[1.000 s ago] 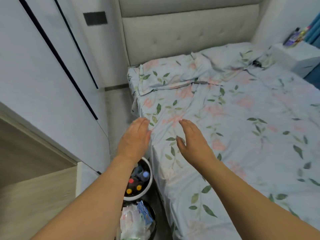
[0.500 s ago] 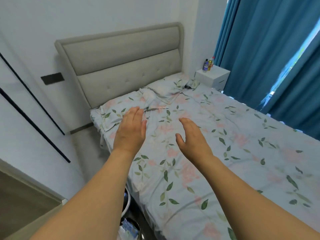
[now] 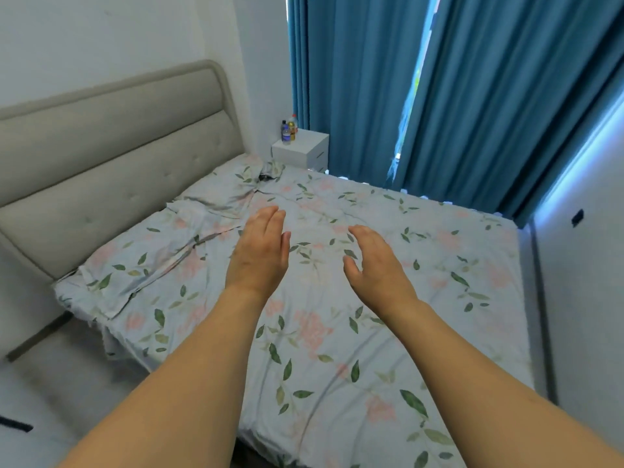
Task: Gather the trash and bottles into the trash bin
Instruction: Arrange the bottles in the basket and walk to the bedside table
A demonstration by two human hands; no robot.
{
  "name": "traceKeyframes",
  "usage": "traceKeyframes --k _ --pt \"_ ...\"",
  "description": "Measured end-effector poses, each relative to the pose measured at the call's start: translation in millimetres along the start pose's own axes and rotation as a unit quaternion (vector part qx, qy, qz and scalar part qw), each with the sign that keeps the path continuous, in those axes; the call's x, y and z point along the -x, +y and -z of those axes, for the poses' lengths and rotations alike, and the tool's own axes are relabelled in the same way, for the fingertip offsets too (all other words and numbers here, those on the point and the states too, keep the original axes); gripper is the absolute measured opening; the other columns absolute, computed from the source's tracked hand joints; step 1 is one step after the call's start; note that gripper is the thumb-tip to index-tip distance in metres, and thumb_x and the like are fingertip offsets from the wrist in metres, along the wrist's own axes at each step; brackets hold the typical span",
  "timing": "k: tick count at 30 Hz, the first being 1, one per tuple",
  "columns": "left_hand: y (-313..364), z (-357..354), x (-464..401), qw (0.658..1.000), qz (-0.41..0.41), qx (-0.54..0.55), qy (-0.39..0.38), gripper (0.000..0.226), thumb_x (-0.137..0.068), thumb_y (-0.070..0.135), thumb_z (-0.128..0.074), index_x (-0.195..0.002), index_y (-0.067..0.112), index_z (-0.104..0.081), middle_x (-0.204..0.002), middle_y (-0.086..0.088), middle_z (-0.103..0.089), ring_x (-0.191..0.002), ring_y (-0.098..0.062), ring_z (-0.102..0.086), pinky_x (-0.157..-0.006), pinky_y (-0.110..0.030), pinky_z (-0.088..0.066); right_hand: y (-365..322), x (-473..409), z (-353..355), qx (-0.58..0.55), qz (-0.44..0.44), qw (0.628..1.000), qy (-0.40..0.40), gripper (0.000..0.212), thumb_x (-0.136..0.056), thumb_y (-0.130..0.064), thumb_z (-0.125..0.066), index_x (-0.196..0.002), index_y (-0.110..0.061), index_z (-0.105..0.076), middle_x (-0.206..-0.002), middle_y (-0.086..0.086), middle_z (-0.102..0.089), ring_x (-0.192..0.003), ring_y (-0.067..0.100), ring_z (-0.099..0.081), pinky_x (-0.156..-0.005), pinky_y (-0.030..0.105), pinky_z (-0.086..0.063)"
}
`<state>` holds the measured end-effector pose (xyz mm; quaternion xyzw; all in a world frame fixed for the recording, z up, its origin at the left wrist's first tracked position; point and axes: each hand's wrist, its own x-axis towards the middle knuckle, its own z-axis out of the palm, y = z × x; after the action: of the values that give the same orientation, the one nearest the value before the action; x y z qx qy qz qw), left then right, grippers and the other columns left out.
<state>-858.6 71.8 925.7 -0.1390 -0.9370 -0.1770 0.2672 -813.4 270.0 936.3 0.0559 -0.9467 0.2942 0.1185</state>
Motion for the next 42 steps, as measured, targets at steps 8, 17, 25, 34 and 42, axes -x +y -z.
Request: traceKeyframes --k 8,17,25,34,42 --pt "98.1 -38.8 -12.9 0.990 -0.107 0.084 -0.043 0.041 -0.099 0.020 -0.049 -0.135 0.002 -0.050 -0.140 -0.015 -0.050 -0.131 -0.030 -0.046 -0.110 -0.042 -0.040 57.2 56.0 64.1 0.033 -0.109 0.990 0.086 0.050 -0.097 -0.021 -0.048 -0.145 -0.018 -0.034 -0.150 -0.003 -0.035 -0.141 0.013 -0.027 -0.117 0.027 -0.021" --pt "259.6 -64.9 3.9 0.957 -0.227 0.160 -0.083 0.041 -0.099 0.021 -0.047 -0.138 0.005 -0.047 -0.143 -0.010 -0.047 -0.133 -0.026 -0.042 -0.111 -0.035 -0.035 127.2 163.3 158.2 0.065 -0.216 0.958 0.174 0.051 -0.096 -0.019 -0.050 -0.144 -0.014 -0.035 -0.148 0.000 -0.038 -0.136 0.015 -0.033 -0.108 0.015 -0.019" --pt "398.6 -63.3 50.6 0.908 -0.343 0.219 -0.100 0.042 -0.098 0.019 -0.049 -0.136 0.002 -0.047 -0.142 -0.013 -0.048 -0.131 -0.029 -0.044 -0.112 -0.037 -0.035 172.7 282.3 238.8 0.106 -0.306 0.915 0.240 0.052 -0.097 -0.018 -0.047 -0.146 -0.011 -0.032 -0.151 0.004 -0.033 -0.140 0.017 -0.029 -0.110 0.019 -0.016" --pt "521.3 -67.5 103.5 0.865 -0.414 0.251 -0.131 0.041 -0.099 0.019 -0.050 -0.136 0.003 -0.047 -0.142 -0.012 -0.047 -0.129 -0.028 -0.045 -0.109 -0.035 -0.037 215.1 380.6 290.6 0.111 -0.366 0.878 0.287 0.051 -0.098 -0.021 -0.046 -0.147 -0.018 -0.031 -0.153 -0.002 -0.030 -0.141 0.012 -0.026 -0.109 0.018 -0.017" --pt "614.1 -72.6 130.3 0.870 -0.404 0.250 -0.128 0.042 -0.099 0.020 -0.050 -0.137 0.003 -0.047 -0.143 -0.012 -0.047 -0.130 -0.028 -0.045 -0.109 -0.037 -0.037 276.5 435.0 354.5 0.094 -0.363 0.880 0.293 0.050 -0.099 -0.022 -0.045 -0.147 -0.020 -0.030 -0.154 -0.005 -0.029 -0.142 0.011 -0.024 -0.109 0.019 -0.018"
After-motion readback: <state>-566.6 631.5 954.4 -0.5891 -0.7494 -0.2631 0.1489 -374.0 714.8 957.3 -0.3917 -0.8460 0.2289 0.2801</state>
